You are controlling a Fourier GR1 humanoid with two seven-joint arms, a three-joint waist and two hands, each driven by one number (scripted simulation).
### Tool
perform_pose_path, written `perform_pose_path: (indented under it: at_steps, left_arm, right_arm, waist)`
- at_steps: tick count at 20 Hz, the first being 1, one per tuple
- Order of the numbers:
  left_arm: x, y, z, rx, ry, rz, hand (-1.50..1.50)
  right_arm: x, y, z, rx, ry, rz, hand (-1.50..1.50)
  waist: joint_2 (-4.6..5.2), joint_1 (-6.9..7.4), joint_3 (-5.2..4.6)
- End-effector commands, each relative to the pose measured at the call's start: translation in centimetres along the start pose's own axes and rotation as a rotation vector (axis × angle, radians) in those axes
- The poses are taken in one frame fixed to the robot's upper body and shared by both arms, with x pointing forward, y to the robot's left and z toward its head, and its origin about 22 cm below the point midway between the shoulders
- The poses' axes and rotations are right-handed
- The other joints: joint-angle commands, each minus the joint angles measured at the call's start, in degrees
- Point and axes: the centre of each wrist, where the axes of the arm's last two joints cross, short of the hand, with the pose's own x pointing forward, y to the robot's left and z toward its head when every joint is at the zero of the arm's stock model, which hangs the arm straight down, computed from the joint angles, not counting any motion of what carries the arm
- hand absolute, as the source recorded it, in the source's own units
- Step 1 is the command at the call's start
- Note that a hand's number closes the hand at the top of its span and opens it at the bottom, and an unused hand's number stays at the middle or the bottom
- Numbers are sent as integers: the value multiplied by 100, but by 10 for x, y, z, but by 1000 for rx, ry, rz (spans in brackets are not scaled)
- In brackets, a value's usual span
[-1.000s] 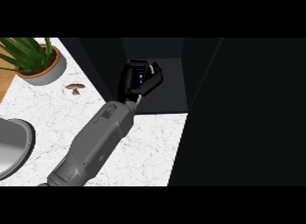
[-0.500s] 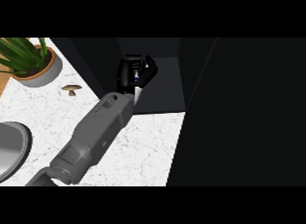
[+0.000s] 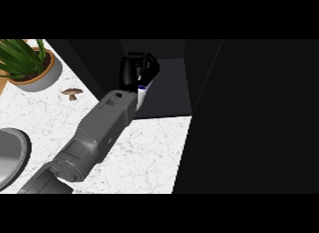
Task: Pick up the bottled water, place it into the cabinet and close the cabinet
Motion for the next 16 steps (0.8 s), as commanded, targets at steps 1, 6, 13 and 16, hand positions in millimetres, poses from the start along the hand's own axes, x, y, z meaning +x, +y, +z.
perform_pose_path:
  at_steps: [1,6,13,16]
  left_arm:
    - [-1,1,-3,-9,-19,-64,-150]
    - [5,1,-8,11,-11,-53,-150]
    - [-3,5,-5,-1,-1,21,-150]
    - [3,3,-8,-2,-6,31,-150]
  right_arm:
    - [11,0,7,24,-7,-23,-150]
    - [17,-4,4,28,-30,-11,-150]
    - [21,-1,7,41,-46,-31,-150]
    - [3,-2,1,55,-27,-24,-150]
  waist:
    - [16,-18,-1]
    - [58,-74,-6]
    - [62,-142,-10]
    - [63,-123,-3]
